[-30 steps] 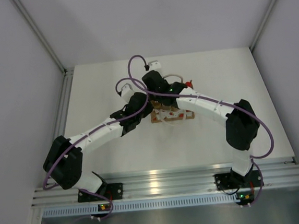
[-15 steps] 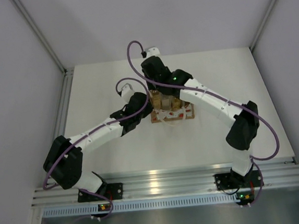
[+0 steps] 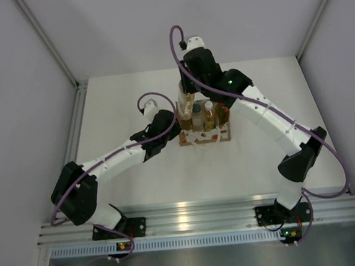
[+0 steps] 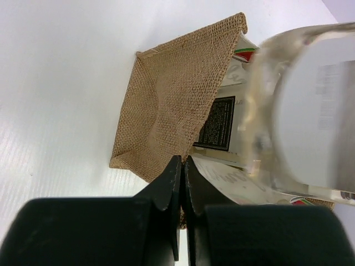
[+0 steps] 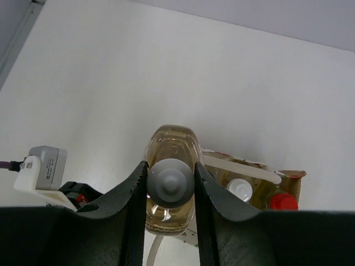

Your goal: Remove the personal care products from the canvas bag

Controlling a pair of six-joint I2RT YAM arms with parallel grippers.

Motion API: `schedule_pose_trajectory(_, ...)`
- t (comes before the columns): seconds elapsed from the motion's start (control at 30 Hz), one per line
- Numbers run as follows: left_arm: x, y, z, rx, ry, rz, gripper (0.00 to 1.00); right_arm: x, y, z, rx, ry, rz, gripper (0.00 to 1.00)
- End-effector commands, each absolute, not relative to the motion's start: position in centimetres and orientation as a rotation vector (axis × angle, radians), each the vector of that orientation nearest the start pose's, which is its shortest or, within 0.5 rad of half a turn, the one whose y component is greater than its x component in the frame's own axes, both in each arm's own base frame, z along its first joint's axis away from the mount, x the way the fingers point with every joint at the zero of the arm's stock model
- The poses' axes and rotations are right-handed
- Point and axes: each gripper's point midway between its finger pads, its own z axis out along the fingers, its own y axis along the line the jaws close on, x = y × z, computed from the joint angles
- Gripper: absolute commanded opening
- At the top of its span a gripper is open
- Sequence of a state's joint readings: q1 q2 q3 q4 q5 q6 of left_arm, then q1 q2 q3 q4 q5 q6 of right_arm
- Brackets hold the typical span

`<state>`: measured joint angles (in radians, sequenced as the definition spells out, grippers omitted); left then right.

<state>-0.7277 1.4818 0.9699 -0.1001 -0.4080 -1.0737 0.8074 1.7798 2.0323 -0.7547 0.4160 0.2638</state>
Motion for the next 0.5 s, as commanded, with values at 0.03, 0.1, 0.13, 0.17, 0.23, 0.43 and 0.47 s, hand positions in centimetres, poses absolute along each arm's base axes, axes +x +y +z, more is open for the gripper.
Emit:
schedule_pose_trajectory(0.03, 33.3, -25.2, 13.4, -0.573, 2.173, -0.557, 0.0, 36.6, 23.3, 48.6, -0.09, 1.709, 0.358, 0.0)
schedule_pose_trajectory(0.1, 33.3, -25.3, 13.4, -0.573, 2.174, -0.558, 0.0, 36.6, 21.3, 49.2, -0.065, 1.702, 0.347, 0.0)
schedule_pose_trajectory(0.13, 33.3, -25.3, 13.4, -0.572, 2.175, -0.559, 0.0, 36.5, 20.4, 49.5, -0.054, 1.699, 0.339, 0.0)
schedule_pose_trajectory(0.17, 33.3, -25.4, 13.5, -0.573, 2.174, -0.565, 0.0, 36.6, 19.8, 49.5, -0.049, 1.7, 0.337, 0.0)
schedule_pose_trajectory(0.23, 33.3, -25.4, 13.6, -0.568, 2.175, -0.566, 0.0, 37.0, 16.9, 49.7, -0.007, 1.694, 0.294, 0.0)
schedule_pose_trajectory(0.43, 33.3, -25.5, 14.0, -0.557, 2.172, -0.578, 0.0, 39.1, 10.2, 47.9, 0.041, 1.717, 0.145, 0.0)
schedule_pose_trajectory(0.47, 33.3, -25.6, 14.0, -0.554, 2.173, -0.581, 0.0, 39.8, 9.2, 46.0, 0.054, 1.749, 0.11, 0.0)
